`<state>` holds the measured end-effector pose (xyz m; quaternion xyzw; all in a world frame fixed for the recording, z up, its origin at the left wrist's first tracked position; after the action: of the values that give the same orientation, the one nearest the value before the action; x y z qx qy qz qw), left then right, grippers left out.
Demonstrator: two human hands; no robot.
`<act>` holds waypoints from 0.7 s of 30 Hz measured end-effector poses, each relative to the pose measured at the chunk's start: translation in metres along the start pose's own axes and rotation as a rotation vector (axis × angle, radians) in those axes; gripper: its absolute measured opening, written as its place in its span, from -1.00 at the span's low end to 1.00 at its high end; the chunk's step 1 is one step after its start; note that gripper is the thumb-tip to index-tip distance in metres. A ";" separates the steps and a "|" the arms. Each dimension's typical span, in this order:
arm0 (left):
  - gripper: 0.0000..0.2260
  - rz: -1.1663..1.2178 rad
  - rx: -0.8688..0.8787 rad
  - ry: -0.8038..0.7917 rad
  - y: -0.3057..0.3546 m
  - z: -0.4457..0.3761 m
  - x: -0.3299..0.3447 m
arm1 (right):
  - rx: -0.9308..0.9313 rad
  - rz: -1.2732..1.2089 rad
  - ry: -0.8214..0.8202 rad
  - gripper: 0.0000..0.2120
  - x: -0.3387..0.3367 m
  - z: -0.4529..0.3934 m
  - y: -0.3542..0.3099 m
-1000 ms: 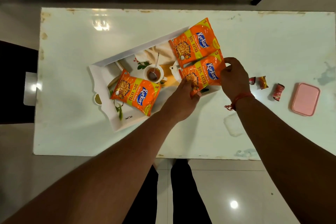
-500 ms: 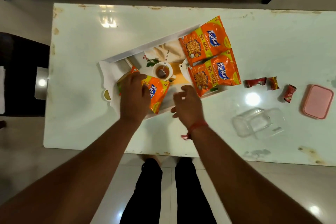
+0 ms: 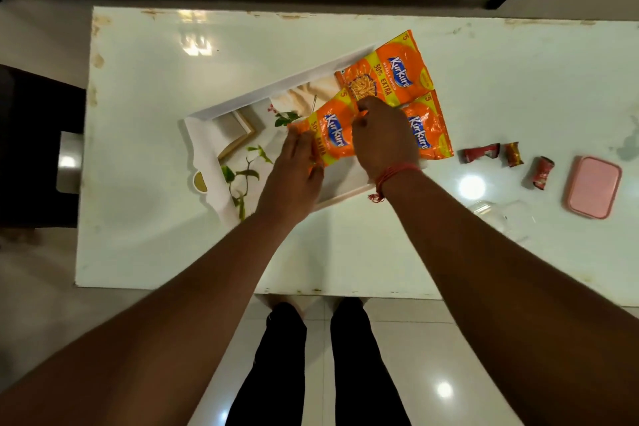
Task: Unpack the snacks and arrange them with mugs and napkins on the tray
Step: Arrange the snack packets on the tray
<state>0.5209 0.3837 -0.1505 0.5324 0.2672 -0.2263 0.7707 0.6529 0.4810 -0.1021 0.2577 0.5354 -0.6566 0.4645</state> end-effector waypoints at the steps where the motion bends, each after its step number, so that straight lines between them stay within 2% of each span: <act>1: -0.45 -0.003 0.005 -0.026 0.007 -0.004 0.006 | 0.000 0.018 0.008 -0.71 -0.008 -0.005 0.005; 10: -0.33 -0.125 0.060 -0.224 0.037 -0.022 0.032 | 0.062 0.070 0.037 -0.71 -0.033 -0.028 0.037; 21: -0.33 -0.172 0.089 -0.254 0.043 -0.033 0.044 | 0.069 0.024 0.042 -0.66 -0.036 -0.026 0.048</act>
<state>0.5760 0.4260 -0.1590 0.5082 0.2022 -0.3684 0.7518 0.7070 0.5174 -0.1018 0.2938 0.5189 -0.6634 0.4520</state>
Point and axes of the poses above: each hand's wrist, its own z-axis away from the middle knuckle, its own x-axis out of the palm, y = z × x, the point moved 8 cm from there along -z, towards the middle knuckle, and after that the axes turned 6 degrees about z, right-handed, at the moved point
